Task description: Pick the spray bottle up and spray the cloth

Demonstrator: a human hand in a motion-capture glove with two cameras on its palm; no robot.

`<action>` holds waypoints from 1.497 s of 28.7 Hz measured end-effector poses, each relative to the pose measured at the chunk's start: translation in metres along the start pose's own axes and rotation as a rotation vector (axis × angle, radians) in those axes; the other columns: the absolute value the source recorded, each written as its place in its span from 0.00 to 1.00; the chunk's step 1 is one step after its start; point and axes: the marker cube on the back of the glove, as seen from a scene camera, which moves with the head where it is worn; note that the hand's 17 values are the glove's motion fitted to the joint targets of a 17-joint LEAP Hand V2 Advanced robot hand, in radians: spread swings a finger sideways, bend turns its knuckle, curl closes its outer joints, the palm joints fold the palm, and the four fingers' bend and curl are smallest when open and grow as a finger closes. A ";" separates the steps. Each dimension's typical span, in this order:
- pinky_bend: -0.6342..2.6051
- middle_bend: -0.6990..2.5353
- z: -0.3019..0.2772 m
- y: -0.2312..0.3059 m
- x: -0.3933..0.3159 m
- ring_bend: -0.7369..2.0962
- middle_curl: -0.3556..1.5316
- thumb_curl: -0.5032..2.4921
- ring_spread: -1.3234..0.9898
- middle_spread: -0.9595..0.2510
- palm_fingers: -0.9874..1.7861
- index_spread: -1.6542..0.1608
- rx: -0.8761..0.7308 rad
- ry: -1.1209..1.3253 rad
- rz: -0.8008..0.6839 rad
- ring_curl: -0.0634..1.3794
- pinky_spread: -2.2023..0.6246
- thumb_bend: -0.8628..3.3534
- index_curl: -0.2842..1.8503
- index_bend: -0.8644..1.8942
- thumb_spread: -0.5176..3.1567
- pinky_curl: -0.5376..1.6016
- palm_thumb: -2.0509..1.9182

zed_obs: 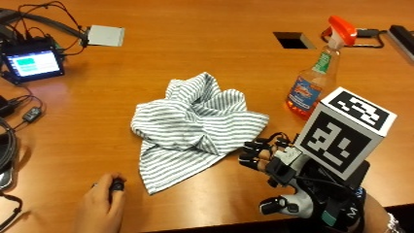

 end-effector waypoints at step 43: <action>0.28 0.31 -0.074 -0.121 0.222 0.42 0.37 0.24 0.52 0.69 0.71 0.72 0.318 -0.087 0.839 0.27 0.81 0.21 0.25 0.36 0.45 0.39 0.64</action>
